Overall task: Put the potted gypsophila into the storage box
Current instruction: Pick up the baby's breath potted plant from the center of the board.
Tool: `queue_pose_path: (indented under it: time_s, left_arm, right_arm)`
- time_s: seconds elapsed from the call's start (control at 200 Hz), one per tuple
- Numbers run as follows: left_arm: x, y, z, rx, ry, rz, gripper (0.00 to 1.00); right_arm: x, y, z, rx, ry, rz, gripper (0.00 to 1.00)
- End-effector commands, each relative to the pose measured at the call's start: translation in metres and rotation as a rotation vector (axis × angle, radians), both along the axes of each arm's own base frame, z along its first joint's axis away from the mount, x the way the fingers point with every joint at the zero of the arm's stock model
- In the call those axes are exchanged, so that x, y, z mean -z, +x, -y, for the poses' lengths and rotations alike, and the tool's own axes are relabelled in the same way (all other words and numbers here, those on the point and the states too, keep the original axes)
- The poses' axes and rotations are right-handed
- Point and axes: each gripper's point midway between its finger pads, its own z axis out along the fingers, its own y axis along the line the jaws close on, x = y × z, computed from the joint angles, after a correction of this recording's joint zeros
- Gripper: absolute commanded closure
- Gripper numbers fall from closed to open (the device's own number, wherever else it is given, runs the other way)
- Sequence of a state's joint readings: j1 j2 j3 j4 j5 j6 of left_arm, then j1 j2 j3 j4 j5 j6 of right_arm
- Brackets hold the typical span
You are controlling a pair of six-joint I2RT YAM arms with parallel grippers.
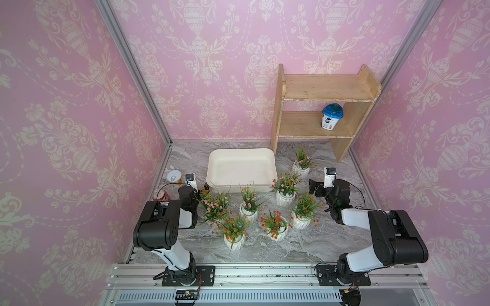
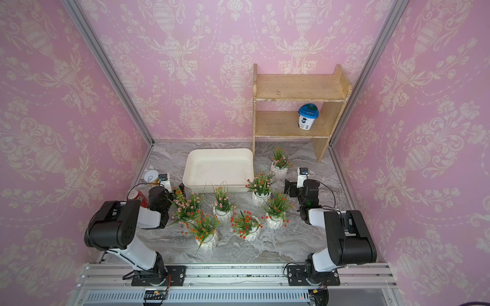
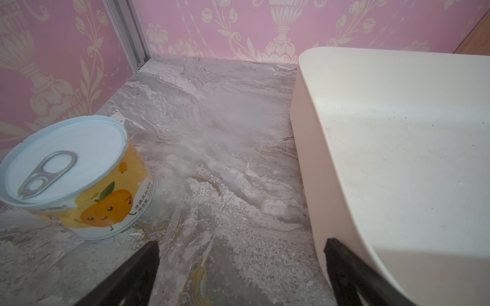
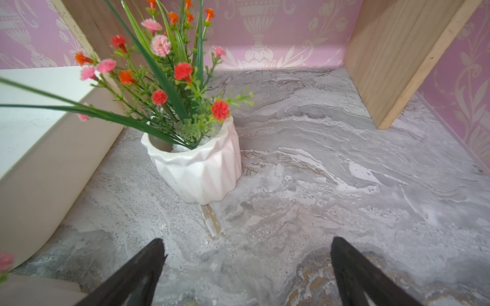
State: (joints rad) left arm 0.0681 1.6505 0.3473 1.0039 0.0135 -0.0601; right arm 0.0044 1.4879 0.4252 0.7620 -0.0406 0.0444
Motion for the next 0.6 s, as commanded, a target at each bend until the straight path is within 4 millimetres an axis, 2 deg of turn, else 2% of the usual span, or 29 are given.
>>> queue_pose_path:
  time_s: [0.0,0.595]
  left_arm:
    - [-0.0086,0.0045,0.0049,0.034,0.02,0.02,0.01]
    - [-0.0099,0.0041,0.0034,0.027,0.02,0.025,0.01]
  right_arm:
    - [0.0066,-0.0026,-0.0007,-0.007,-0.019,-0.015,0.0]
    - [0.0072,-0.003,-0.001,-0.008,-0.019,-0.017,0.0]
